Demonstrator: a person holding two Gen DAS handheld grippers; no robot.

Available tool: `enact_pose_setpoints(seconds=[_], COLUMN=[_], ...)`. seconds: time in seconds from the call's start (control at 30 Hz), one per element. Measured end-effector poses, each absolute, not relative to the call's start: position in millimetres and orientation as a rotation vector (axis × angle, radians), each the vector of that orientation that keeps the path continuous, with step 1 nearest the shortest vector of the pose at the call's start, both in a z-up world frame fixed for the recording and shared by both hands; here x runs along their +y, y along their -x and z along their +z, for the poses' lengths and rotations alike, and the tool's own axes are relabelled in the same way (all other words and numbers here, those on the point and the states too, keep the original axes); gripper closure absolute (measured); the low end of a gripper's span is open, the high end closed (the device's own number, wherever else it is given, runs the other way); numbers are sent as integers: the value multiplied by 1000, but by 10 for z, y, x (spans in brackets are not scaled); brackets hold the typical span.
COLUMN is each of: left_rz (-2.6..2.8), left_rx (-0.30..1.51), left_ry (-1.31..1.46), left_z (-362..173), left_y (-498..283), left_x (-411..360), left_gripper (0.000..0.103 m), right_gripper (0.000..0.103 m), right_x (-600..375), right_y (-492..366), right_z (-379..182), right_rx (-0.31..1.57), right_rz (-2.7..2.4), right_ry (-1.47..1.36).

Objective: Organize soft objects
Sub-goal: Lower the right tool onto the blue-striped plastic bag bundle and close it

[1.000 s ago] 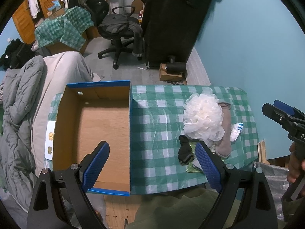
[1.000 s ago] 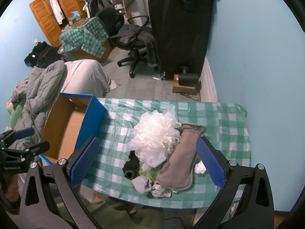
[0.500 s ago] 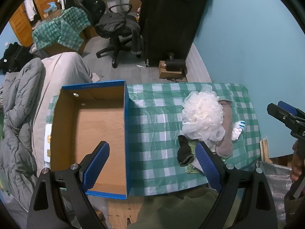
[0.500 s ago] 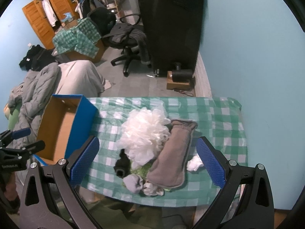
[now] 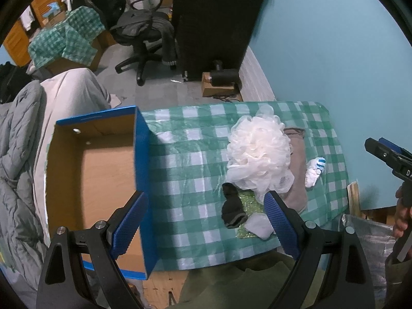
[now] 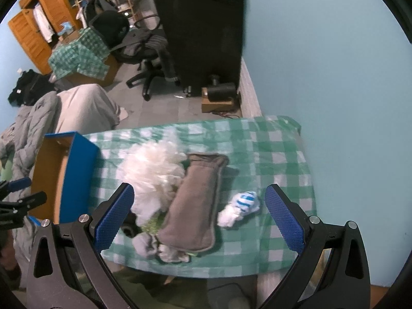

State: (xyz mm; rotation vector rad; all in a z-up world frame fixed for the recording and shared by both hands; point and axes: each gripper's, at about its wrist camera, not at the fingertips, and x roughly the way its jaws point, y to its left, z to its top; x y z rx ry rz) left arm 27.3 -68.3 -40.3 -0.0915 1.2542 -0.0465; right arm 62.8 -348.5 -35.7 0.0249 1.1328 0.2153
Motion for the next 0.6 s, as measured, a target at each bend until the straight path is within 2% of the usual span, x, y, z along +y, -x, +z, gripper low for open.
enact_pose_setpoints(seconds=[0.6], left_rz=[-76], left_rx=[1349], left_ry=[12], left_z=[-909], left_y=[-669], left_x=[-1171], left_gripper=[10], right_gripper=[2], right_x=[-4055], right_y=[-820], right_z=[-919], right_rx=[1243], right_rz=[167], right_ry=[-70])
